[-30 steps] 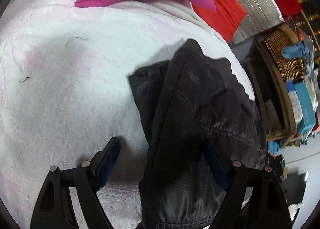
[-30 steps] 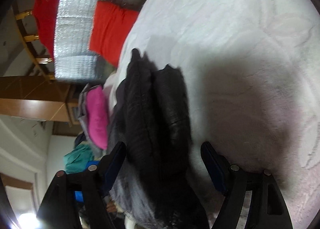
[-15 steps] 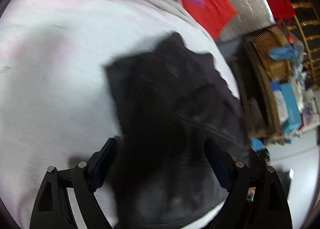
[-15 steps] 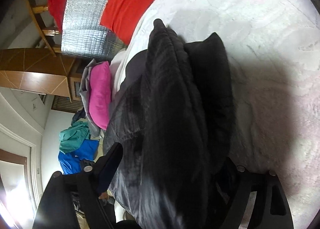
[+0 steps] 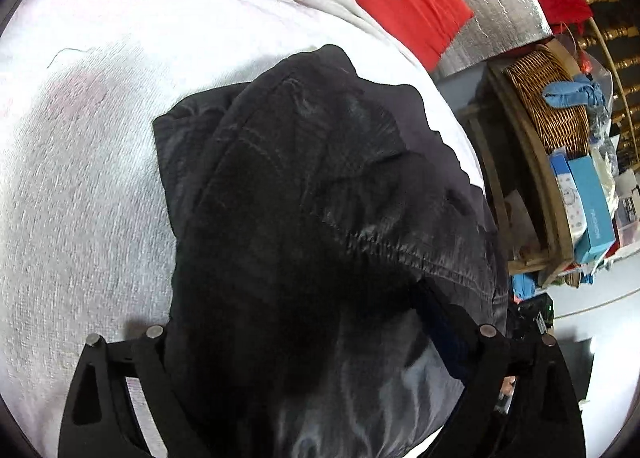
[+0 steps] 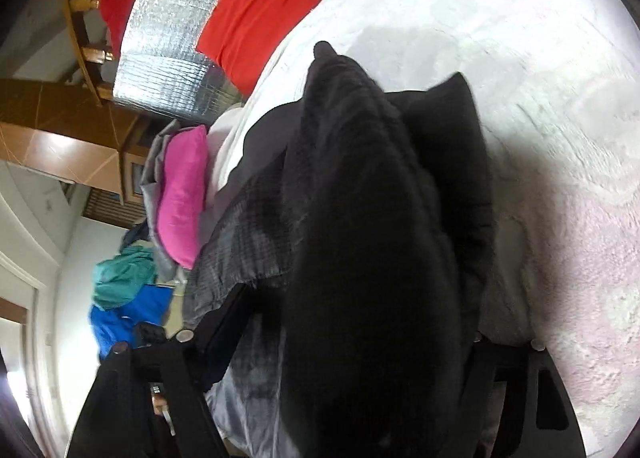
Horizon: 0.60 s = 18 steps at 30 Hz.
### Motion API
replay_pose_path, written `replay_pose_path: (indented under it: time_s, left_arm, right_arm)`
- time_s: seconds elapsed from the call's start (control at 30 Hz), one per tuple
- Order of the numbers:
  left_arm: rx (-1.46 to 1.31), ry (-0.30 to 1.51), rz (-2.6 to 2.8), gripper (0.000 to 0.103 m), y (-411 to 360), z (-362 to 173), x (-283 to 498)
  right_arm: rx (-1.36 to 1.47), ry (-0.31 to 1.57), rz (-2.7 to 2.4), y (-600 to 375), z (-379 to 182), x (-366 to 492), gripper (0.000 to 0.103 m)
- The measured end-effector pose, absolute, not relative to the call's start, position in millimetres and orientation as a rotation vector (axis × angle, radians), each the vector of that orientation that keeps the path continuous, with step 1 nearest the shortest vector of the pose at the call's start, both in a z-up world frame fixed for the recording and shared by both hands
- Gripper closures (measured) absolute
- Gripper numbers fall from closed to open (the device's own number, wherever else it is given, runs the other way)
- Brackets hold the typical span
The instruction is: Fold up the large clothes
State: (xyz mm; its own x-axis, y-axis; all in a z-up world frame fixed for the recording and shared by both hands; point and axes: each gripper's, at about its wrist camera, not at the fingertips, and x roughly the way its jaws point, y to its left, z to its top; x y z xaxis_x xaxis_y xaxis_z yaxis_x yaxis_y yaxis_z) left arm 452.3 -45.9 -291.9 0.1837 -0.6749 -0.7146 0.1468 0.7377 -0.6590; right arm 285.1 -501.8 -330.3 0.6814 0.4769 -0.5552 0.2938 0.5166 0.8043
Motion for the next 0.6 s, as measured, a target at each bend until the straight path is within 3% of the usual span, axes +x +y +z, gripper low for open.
replay_pose_path:
  time_s: [0.3, 0.47, 0.6]
  left_arm:
    - [-0.539, 1.203, -0.558, 0.011, -46.2, -287.9, 449.0]
    - [-0.496, 1.17, -0.509, 0.031, -50.5, -283.8, 444.6]
    - [-0.444, 1.148, -0.478, 0.031, -55.0, -286.1, 437.1]
  right_arm:
    - [1.021, 0.868, 0.054, -494.5, -329.6, 285.5, 0.035]
    - [1.004, 0.855, -0.002, -489.9, -321.8, 283.1, 0.04]
    - [0.956, 0.874, -0.043, -484.8, -323.0, 286.5, 0.04]
